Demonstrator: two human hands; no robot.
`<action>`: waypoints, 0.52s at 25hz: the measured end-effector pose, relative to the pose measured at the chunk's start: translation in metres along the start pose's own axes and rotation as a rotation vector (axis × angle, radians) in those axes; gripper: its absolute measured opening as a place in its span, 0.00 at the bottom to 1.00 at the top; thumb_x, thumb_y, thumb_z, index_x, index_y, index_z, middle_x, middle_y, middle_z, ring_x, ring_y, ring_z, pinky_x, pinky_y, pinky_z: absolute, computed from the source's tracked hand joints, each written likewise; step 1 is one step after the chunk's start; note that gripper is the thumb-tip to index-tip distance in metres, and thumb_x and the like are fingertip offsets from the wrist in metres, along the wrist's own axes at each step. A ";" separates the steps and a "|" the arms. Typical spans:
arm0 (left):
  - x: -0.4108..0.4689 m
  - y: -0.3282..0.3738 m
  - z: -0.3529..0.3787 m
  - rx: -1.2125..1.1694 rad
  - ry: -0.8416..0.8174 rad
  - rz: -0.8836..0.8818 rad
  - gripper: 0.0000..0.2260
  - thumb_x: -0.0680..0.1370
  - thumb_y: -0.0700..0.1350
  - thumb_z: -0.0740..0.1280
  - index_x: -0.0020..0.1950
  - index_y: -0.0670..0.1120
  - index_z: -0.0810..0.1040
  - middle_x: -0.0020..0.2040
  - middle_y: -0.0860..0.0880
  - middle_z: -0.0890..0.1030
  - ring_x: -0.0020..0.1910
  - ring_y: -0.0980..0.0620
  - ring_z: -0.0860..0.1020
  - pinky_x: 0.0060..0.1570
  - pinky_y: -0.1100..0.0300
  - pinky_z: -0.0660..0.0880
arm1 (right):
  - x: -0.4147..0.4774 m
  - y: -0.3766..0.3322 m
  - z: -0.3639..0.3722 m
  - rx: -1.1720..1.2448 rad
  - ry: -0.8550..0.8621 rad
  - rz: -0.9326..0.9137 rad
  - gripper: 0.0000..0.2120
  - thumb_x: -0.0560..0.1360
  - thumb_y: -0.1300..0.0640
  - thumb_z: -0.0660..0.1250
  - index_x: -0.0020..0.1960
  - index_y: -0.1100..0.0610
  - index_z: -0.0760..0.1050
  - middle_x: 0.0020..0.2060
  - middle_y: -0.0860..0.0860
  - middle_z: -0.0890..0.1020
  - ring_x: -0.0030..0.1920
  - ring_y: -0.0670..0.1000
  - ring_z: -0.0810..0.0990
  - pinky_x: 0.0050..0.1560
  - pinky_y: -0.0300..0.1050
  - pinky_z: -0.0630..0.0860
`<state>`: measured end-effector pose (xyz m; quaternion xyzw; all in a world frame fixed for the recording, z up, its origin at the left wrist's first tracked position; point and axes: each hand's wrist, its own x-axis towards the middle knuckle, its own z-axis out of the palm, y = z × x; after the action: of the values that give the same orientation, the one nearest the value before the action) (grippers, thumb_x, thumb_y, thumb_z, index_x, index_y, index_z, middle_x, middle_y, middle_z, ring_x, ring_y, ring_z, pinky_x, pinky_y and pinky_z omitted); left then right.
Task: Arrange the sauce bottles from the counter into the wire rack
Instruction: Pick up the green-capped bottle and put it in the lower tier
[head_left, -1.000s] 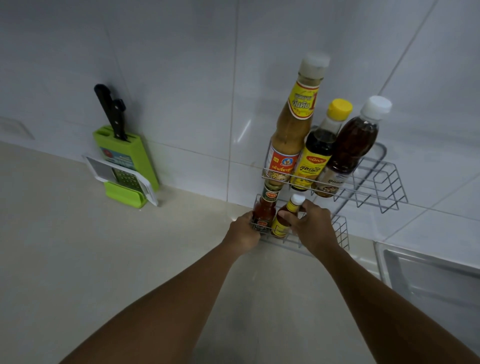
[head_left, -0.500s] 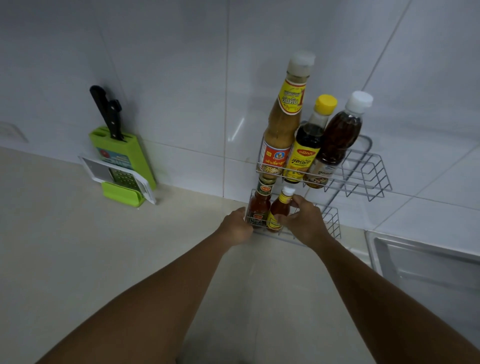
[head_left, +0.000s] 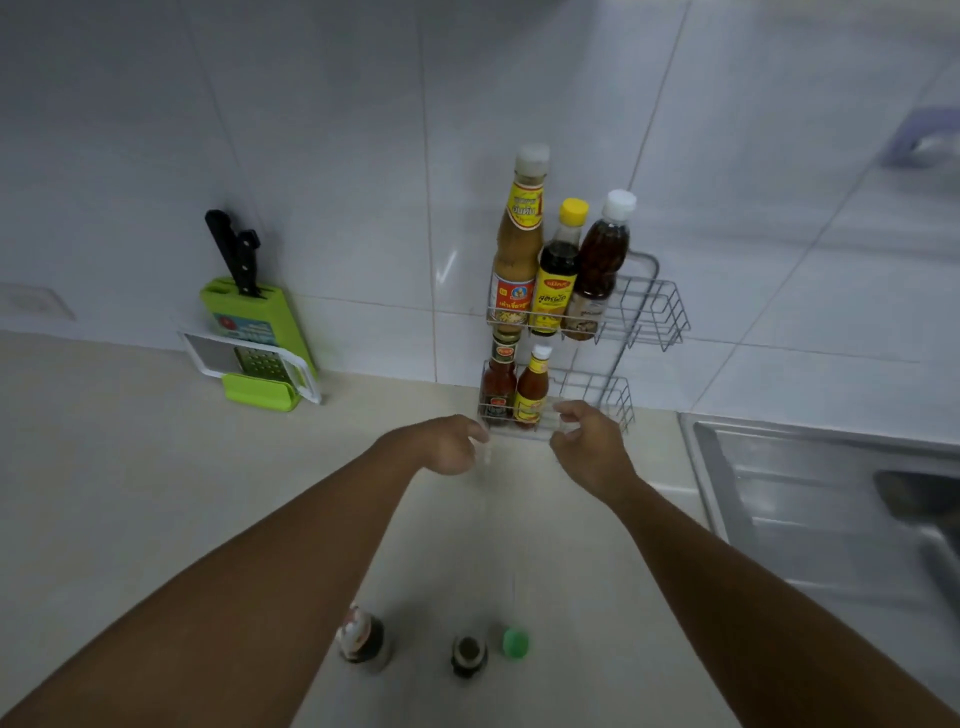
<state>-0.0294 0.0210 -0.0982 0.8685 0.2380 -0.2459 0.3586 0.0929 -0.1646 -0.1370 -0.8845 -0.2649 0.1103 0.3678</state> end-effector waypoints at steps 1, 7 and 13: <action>-0.013 0.001 0.008 0.047 -0.036 0.016 0.24 0.80 0.36 0.62 0.77 0.47 0.67 0.74 0.44 0.72 0.70 0.46 0.73 0.61 0.62 0.71 | -0.016 0.000 0.002 -0.015 -0.034 0.003 0.20 0.76 0.65 0.68 0.68 0.59 0.79 0.62 0.57 0.83 0.57 0.52 0.82 0.57 0.39 0.74; -0.067 -0.005 0.081 0.359 -0.300 0.008 0.36 0.75 0.35 0.71 0.80 0.51 0.60 0.76 0.46 0.69 0.72 0.46 0.71 0.67 0.52 0.74 | -0.107 0.020 0.032 -0.264 -0.533 -0.068 0.24 0.73 0.70 0.68 0.68 0.60 0.78 0.67 0.59 0.80 0.63 0.56 0.80 0.55 0.34 0.72; -0.094 -0.030 0.152 0.216 -0.191 -0.051 0.46 0.68 0.42 0.81 0.80 0.47 0.59 0.77 0.46 0.67 0.73 0.46 0.70 0.69 0.55 0.71 | -0.175 0.042 0.082 -0.436 -0.749 0.025 0.33 0.72 0.58 0.76 0.75 0.49 0.70 0.67 0.57 0.68 0.65 0.59 0.76 0.63 0.54 0.79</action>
<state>-0.1579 -0.0950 -0.1521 0.8682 0.1970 -0.3609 0.2778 -0.0691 -0.2375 -0.2249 -0.8436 -0.3865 0.3695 0.0493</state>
